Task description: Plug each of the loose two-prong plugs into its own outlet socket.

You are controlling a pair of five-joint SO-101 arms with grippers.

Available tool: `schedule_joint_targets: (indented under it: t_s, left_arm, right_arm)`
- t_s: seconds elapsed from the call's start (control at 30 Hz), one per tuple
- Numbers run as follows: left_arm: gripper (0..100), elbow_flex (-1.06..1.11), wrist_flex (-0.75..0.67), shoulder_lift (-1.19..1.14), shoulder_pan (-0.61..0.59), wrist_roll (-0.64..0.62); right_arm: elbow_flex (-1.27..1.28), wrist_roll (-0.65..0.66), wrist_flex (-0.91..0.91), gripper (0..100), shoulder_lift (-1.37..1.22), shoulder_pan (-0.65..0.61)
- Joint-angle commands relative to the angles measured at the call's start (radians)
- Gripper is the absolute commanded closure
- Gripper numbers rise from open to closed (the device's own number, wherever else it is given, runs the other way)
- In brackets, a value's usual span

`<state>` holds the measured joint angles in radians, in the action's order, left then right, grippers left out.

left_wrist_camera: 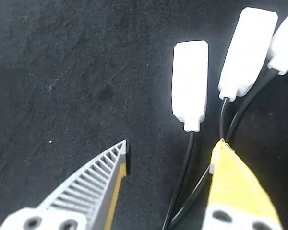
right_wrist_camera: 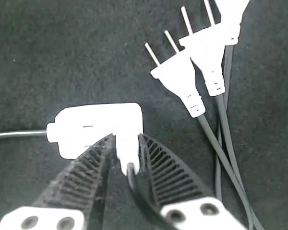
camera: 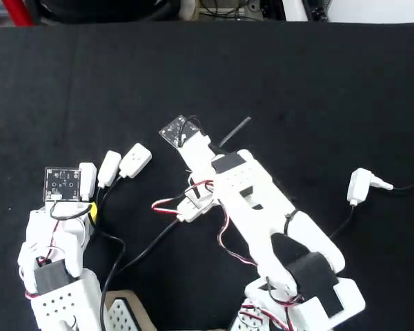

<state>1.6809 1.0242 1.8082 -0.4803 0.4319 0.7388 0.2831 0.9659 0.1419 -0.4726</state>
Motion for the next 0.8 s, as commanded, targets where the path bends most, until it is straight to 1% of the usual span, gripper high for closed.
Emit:
schedule_joint_targets:
  t_s: [0.0,0.07,0.17,0.23,0.37,0.47,0.63,0.7,0.77]
  left_arm:
    - [72,0.016,0.008,0.012,0.013,0.012]
    - [72,0.016,0.008,0.012,0.013,0.012]
    - [72,0.016,0.008,0.012,0.013,0.012]
    - [72,0.016,0.008,0.012,0.013,0.012]
    - [72,0.016,0.008,0.012,0.013,0.012]
    - [72,0.016,0.008,0.012,0.013,0.012]
    - [72,0.016,0.008,0.012,0.013,0.012]
    - [72,0.016,0.008,0.012,0.013,0.012]
    - [72,0.016,0.008,0.012,0.013,0.012]
  right_arm:
    - [-0.005,0.008,0.038,96.3,0.025,-0.015]
    - [0.005,0.003,0.052,89.3,0.058,-0.015]
    - [0.050,0.003,0.014,80.3,0.099,-0.026]
    - [0.065,0.003,-0.003,78.6,0.111,-0.049]
    - [0.071,0.000,-0.008,78.3,0.122,-0.110]
    - [0.056,-0.075,-0.014,77.5,0.125,-0.121]
    - [0.056,-0.186,-0.034,64.5,0.117,-0.126]
    - [0.056,-0.195,-0.032,62.2,0.117,-0.127]
    - [0.054,-0.201,-0.038,62.4,0.116,-0.127]
